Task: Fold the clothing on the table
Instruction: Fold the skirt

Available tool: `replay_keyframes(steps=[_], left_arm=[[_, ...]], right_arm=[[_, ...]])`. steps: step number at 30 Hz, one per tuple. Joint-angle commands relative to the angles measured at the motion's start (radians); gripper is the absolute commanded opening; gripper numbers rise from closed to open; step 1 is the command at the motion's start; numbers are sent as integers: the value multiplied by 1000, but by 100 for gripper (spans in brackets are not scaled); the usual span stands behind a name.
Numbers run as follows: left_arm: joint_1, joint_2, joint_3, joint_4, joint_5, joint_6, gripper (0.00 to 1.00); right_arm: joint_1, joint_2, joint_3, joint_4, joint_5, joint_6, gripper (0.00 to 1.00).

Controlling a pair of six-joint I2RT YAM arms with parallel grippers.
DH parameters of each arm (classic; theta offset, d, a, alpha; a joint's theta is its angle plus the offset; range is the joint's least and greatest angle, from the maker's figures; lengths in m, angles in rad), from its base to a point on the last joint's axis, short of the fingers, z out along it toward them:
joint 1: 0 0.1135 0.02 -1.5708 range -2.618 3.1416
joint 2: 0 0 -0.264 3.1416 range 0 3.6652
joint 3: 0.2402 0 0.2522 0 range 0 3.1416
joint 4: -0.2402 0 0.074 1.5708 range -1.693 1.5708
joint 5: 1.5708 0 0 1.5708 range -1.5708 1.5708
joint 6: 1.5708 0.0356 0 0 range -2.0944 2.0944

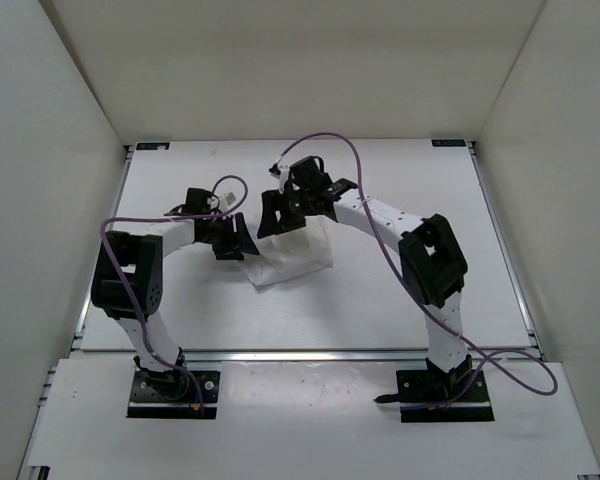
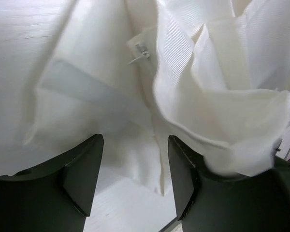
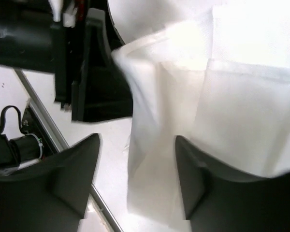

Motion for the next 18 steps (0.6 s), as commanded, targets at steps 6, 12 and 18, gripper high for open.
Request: replay_keyframes(steps=[6,12,18], left_arm=[[90,-197,93,-117,-26,27,67],[138,-341,72,10,75,-89,59],[26,-392,-3,99,50,-176,51]], right_arm=[[-58,-294,-82,66,183,-81,53],[-111,-280,-256,42,155,-108,0],[-28,-199,-310,58,169,-173,0]])
